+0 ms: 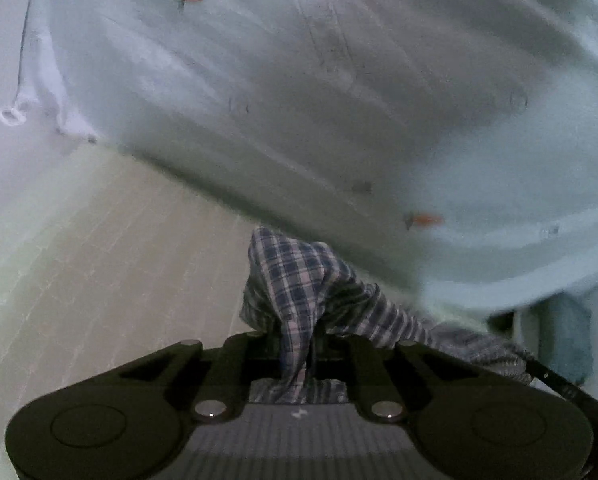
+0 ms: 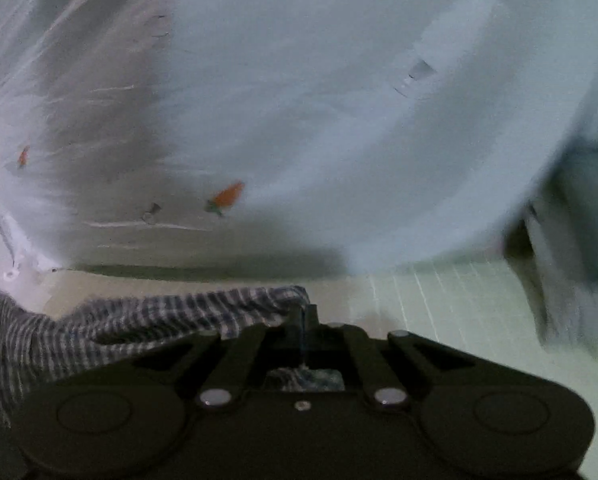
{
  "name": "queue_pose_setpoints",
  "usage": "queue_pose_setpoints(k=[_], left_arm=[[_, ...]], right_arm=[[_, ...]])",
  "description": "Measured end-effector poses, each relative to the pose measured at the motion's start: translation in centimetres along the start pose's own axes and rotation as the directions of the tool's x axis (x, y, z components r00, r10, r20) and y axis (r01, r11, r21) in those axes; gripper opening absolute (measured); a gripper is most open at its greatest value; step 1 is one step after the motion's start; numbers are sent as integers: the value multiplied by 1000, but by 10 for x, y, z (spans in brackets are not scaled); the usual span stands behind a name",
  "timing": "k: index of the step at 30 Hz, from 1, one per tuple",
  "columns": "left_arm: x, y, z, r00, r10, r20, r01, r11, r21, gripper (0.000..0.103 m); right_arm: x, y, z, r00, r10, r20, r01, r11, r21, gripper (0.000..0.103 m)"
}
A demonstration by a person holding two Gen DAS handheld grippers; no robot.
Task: Fold clothes
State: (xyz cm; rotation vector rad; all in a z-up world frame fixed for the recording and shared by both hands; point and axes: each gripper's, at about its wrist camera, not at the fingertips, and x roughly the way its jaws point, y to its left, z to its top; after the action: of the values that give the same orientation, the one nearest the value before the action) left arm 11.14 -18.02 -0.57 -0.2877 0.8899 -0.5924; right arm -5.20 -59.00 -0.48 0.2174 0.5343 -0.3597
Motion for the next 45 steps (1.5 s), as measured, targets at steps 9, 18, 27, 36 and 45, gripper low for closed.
queue_pose_setpoints(k=[9, 18, 27, 36, 45], left_arm=[[51, 36, -73, 937, 158, -311, -194, 977, -87, 35], [17, 27, -33, 983, 156, -101, -166, 982, -96, 65], [63, 24, -43, 957, 175, -232, -189, 981, -39, 67], [80, 18, -72, 921, 199, -335, -196, 980, 42, 67], [48, 17, -41, 980, 142, -139, -149, 988, -43, 75]], right_arm=[[38, 15, -113, 911, -95, -402, 90, 995, -31, 25], [56, 27, -67, 961, 57, -271, -37, 996, 79, 56], [96, 79, -61, 922, 234, -308, -200, 970, 137, 68], [126, 116, -85, 828, 333, -452, -307, 942, 132, 74], [122, 118, -11, 881, 398, -255, -415, 910, -13, 5]])
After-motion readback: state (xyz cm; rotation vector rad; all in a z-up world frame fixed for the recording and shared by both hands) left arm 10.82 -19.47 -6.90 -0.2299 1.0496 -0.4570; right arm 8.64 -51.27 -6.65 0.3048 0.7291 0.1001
